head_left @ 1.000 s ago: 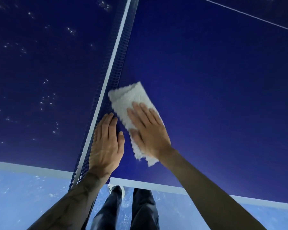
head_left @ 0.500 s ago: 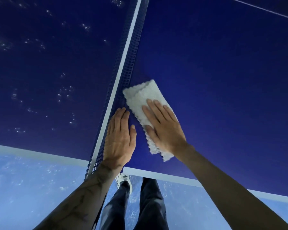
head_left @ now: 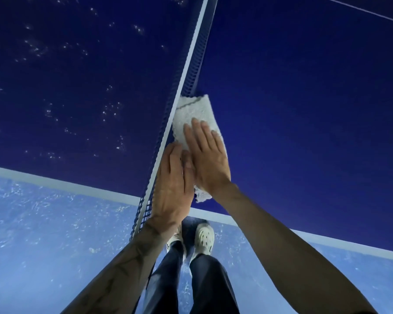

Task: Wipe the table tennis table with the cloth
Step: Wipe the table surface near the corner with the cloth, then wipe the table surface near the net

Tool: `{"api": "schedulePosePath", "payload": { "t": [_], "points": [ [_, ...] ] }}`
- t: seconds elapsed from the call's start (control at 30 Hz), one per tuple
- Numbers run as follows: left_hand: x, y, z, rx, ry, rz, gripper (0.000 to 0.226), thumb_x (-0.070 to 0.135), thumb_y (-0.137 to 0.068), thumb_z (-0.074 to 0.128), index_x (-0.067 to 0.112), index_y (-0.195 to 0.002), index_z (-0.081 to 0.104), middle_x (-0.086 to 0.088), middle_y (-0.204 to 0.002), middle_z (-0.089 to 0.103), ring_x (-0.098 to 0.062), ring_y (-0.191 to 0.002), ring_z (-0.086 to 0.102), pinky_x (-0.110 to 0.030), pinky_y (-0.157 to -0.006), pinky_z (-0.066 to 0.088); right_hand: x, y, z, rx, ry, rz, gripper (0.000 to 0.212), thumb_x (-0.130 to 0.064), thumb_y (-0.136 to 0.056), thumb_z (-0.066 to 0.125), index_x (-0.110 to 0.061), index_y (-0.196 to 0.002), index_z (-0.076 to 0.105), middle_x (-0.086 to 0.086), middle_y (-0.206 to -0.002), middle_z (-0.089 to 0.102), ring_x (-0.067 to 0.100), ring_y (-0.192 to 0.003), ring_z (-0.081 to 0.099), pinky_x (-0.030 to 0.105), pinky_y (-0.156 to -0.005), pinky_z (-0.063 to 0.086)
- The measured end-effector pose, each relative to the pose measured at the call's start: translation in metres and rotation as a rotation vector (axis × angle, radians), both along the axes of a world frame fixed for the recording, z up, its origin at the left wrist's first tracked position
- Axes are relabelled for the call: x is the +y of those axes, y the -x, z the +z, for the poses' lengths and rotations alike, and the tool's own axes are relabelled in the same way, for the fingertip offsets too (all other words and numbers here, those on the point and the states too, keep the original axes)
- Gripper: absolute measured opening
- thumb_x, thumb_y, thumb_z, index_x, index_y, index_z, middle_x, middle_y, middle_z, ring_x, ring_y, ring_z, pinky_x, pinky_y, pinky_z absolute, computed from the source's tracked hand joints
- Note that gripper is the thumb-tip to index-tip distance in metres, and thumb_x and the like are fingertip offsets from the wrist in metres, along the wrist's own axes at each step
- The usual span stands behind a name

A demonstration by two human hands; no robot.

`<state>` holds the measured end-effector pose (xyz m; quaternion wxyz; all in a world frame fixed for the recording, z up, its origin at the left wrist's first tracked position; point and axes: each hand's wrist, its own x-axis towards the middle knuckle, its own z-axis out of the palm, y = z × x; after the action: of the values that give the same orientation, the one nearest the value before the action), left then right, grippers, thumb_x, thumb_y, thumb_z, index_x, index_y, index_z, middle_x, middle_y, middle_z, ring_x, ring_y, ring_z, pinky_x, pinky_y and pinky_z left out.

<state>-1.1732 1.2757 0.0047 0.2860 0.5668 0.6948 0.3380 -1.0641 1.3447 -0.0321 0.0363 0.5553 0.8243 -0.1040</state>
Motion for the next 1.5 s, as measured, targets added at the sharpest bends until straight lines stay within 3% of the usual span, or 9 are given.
{"api": "schedulePosePath", "payload": {
  "t": [0.23, 0.47, 0.57, 0.67, 0.73, 0.87, 1.17, 1.37, 1.5],
  "points": [
    [-0.028, -0.011, 0.005, 0.013, -0.049, 0.047, 0.047, 0.028, -0.112, 0.033, 0.002, -0.151, 0.040, -0.014, -0.153, 0.048, -0.007, -0.140, 0.043, -0.014, -0.118, 0.031, -0.073, -0.018, -0.009, 0.059, 0.005, 0.220, 0.073, -0.046, -0.105, 0.017, -0.017, -0.169, -0.002, 0.006, -0.179, -0.001, 0.024, -0.165, -0.005, 0.043, -0.133, 0.000],
    [-0.083, -0.031, 0.012, 0.089, 0.024, 0.107, 0.046, 0.023, -0.110, 0.035, 0.001, -0.149, 0.043, -0.017, -0.147, 0.048, -0.029, -0.133, 0.051, -0.047, -0.110, 0.048, -0.123, -0.052, -0.003, 0.201, -0.018, 0.233, 0.063, -0.039, -0.112, 0.039, -0.014, -0.168, 0.026, 0.008, -0.177, 0.015, 0.026, -0.165, 0.011, 0.045, -0.134, 0.012],
    [-0.103, -0.030, 0.015, 0.097, 0.023, 0.116, 0.042, 0.018, -0.111, 0.039, 0.001, -0.149, 0.044, -0.016, -0.146, 0.049, -0.029, -0.132, 0.051, -0.050, -0.108, 0.049, -0.123, -0.047, 0.007, 0.241, 0.014, 0.192, 0.059, -0.041, -0.112, 0.028, -0.015, -0.165, 0.037, 0.007, -0.175, 0.026, 0.028, -0.163, 0.022, 0.044, -0.132, 0.018],
    [-0.118, -0.028, 0.018, 0.093, 0.002, 0.129, 0.038, 0.012, -0.110, 0.042, 0.000, -0.146, 0.046, -0.015, -0.144, 0.052, -0.029, -0.129, 0.052, -0.049, -0.108, 0.048, -0.107, -0.037, 0.015, 0.303, -0.073, 0.080, 0.045, -0.031, -0.110, 0.048, -0.009, -0.149, 0.056, 0.009, -0.156, 0.053, 0.031, -0.140, 0.051, 0.046, -0.111, 0.046],
    [-0.126, -0.027, 0.021, 0.072, 0.010, 0.135, 0.039, 0.011, -0.109, 0.044, 0.002, -0.146, 0.046, -0.013, -0.141, 0.053, -0.027, -0.126, 0.053, -0.048, -0.106, 0.048, -0.095, -0.030, 0.013, 0.302, -0.063, 0.062, 0.048, -0.029, -0.111, 0.048, -0.007, -0.153, 0.049, 0.011, -0.162, 0.046, 0.030, -0.148, 0.043, 0.044, -0.119, 0.040],
    [-0.147, -0.027, 0.024, 0.045, 0.030, 0.105, 0.041, 0.014, -0.110, 0.045, 0.003, -0.149, 0.045, -0.011, -0.141, 0.053, -0.023, -0.125, 0.053, -0.037, -0.106, 0.047, -0.096, -0.019, -0.001, 0.214, -0.014, 0.128, 0.057, -0.034, -0.117, 0.023, -0.010, -0.169, 0.020, 0.008, -0.178, 0.011, 0.022, -0.165, 0.005, 0.036, -0.134, 0.003],
    [-0.229, -0.018, 0.021, -0.012, 0.110, -0.029, 0.045, 0.014, -0.104, 0.052, 0.006, -0.148, 0.049, -0.008, -0.144, 0.055, -0.018, -0.133, 0.051, -0.011, -0.114, 0.029, -0.162, 0.004, -0.004, 0.526, -0.106, -0.083, 0.061, 0.013, -0.096, 0.053, -0.007, -0.153, 0.055, 0.010, -0.160, 0.052, 0.028, -0.149, 0.049, 0.044, -0.125, 0.038],
    [-0.294, 0.010, 0.012, -0.071, 0.201, -0.116, 0.046, 0.019, -0.105, 0.052, 0.012, -0.149, 0.047, -0.002, -0.145, 0.055, -0.018, -0.131, 0.055, -0.017, -0.108, 0.041, -0.204, 0.013, 0.002, 0.520, -0.187, -0.100, 0.057, 0.011, -0.086, 0.063, -0.009, -0.139, 0.064, 0.009, -0.132, 0.072, 0.032, -0.112, 0.069, 0.041, -0.089, 0.060],
    [-0.332, 0.041, 0.008, -0.059, 0.272, -0.179, 0.045, 0.013, -0.105, 0.054, 0.012, -0.150, 0.047, -0.002, -0.142, 0.057, -0.025, -0.127, 0.060, -0.044, -0.104, 0.051, -0.253, 0.019, 0.003, 0.303, 0.070, -0.112, 0.025, 0.001, -0.093, 0.059, -0.017, -0.110, 0.062, 0.007, -0.092, 0.069, 0.028, -0.078, 0.067, 0.031, -0.065, 0.037]
  ]
}}
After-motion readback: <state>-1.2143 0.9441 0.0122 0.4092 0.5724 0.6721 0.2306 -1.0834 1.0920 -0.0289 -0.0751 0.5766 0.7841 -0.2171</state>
